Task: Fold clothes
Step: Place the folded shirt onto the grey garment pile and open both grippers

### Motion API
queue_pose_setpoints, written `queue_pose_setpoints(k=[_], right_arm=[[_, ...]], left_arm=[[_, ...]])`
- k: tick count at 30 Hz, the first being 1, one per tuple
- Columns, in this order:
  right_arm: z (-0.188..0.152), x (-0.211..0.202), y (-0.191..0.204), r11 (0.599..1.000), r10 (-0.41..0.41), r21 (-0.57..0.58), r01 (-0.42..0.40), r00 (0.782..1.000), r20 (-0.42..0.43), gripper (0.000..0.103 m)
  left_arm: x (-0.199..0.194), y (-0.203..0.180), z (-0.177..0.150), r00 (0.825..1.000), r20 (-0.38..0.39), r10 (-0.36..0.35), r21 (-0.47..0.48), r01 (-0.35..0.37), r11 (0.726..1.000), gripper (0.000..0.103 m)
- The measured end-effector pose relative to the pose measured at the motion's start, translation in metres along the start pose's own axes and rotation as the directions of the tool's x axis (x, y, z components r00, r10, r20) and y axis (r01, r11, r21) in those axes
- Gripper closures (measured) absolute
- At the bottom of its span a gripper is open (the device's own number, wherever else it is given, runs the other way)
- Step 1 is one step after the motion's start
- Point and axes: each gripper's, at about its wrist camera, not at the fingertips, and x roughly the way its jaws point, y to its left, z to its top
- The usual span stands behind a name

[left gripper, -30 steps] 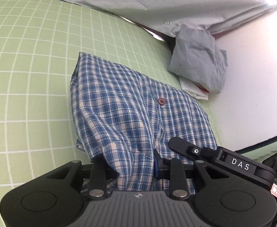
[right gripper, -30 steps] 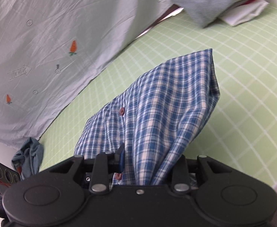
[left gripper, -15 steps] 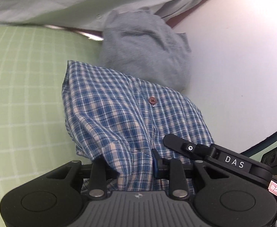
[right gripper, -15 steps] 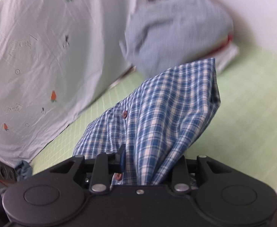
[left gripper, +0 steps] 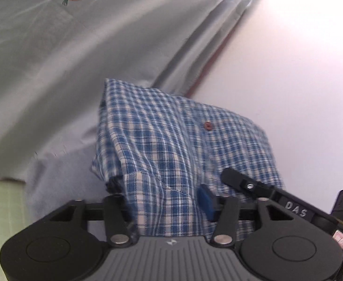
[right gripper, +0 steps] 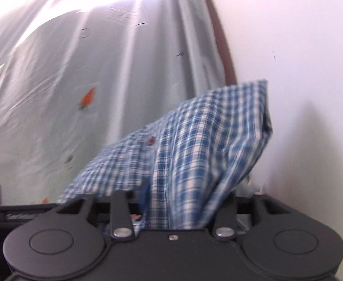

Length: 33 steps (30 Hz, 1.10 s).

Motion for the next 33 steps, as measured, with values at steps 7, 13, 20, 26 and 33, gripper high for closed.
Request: queue_pose_setpoints(k=[7, 13, 20, 26, 33], right_arm=[[-0.017, 0.087, -0.005, 0.842, -0.474, -0.198, 0.502, 0.863, 0.175, 0.013], [-0.066, 0.168, -0.021, 0.954, -0.265, -0.167, 0.248, 0.96, -0.087, 0.017], [-0.055, 0.149, -0.017, 0.955, -0.284, -0.121, 0.272, 0.954, -0.092, 0.008], [-0.066, 0.065, 0.002, 0.953, -0.293, -0.112, 0.283, 0.952, -0.09, 0.003], [-0.114, -0.043, 0.029, 0.952, -0.305, -0.048, 0.302, 0.927, -0.217, 0.003]], left_arm=[[0.101, 0.029, -0.006, 0.972, -0.07, 0.226, 0.109, -0.217, 0.97, 0.018], [0.131, 0.054, -0.027, 0.963, -0.107, 0.249, 0.055, -0.244, 0.968, 0.01], [0.109, 0.057, -0.021, 0.967, -0.094, 0.237, 0.08, -0.23, 0.97, 0.006], [0.04, 0.04, -0.039, 0.974, -0.002, 0.226, 0.058, -0.226, 0.972, 0.0], [-0.054, -0.003, -0.086, 0.971, -0.032, 0.238, 0.158, -0.231, 0.96, 0.0]])
